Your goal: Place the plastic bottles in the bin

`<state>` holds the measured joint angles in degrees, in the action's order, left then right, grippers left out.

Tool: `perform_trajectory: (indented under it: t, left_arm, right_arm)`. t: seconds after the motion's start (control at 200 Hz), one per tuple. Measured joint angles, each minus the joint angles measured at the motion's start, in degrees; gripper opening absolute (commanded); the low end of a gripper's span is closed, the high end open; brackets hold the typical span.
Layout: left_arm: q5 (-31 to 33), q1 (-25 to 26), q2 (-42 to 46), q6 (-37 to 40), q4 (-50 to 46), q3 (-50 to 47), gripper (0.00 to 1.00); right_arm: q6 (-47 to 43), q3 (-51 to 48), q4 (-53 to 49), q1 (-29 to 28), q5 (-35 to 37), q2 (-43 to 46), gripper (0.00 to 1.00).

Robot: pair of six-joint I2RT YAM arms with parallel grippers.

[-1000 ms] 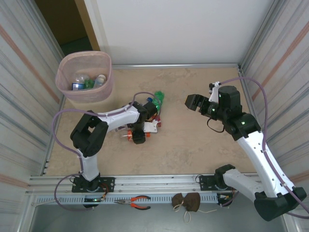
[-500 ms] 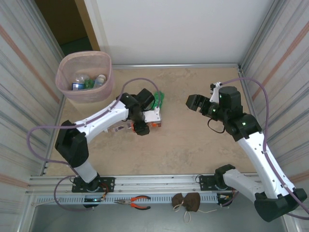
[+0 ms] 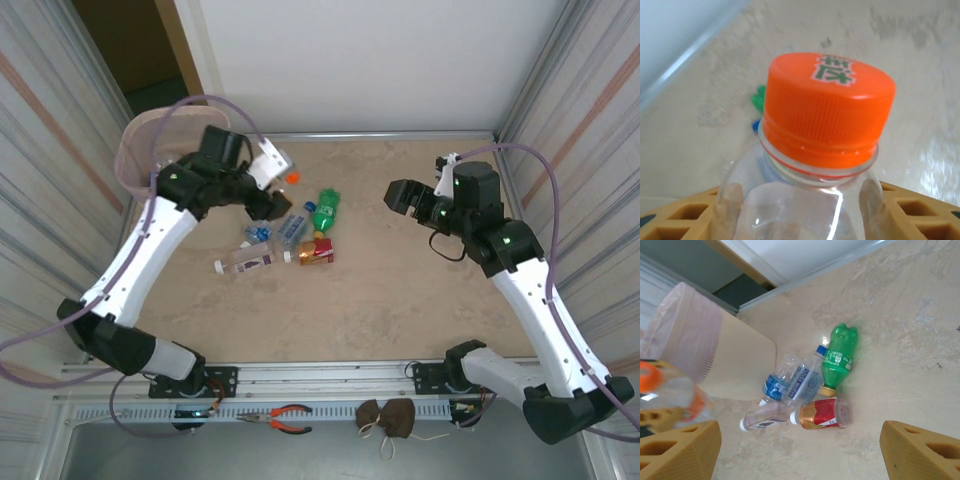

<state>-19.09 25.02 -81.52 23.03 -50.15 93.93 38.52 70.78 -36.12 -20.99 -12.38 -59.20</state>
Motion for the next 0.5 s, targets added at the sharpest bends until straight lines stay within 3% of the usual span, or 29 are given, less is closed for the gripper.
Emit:
perform_trajectory:
  t: [0.225,0.496]
  left_arm:
    - [-4.7,-7.9,3.3,-10.0,7.5,3.4,0.46]
    - [-7.0,-19.9,3.3,-29.1,23.6,3.1,0.45]
  right_arm:
    - [0.0,1.8,-0.4,0.0,-1.0,-2.3,0.81]
    - [0.0,4.6,0.2,0.0,-1.8,-5.5,0.81]
